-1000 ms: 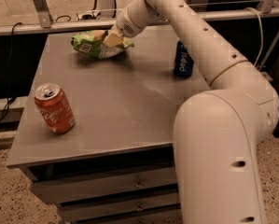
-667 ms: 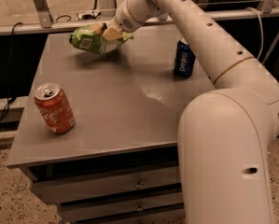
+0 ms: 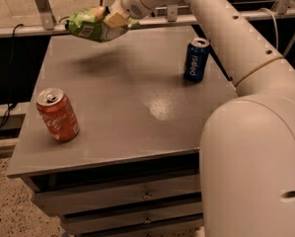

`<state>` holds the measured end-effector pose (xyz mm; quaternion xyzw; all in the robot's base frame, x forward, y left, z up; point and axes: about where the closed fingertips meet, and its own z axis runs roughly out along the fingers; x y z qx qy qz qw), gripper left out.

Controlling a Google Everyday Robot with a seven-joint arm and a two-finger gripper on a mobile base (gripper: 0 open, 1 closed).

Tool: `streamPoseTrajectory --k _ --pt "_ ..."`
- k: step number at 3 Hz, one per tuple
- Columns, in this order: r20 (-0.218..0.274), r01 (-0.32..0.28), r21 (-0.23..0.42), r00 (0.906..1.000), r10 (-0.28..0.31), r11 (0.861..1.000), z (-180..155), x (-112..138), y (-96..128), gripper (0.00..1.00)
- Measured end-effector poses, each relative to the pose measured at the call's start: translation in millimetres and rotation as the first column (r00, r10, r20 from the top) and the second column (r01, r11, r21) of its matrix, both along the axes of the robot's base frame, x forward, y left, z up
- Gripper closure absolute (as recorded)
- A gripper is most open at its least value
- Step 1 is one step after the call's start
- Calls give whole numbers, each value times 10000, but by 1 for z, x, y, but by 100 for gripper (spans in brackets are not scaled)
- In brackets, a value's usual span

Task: Pick green rice chip bag

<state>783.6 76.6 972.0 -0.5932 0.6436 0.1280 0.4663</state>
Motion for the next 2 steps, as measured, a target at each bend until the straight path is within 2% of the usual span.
streamPoseTrajectory --k 1,2 --pt "517 -129 412 9986 107 9991 28 -8 -4 100" --pt "516 -130 412 9986 109 9991 28 -8 -4 100"
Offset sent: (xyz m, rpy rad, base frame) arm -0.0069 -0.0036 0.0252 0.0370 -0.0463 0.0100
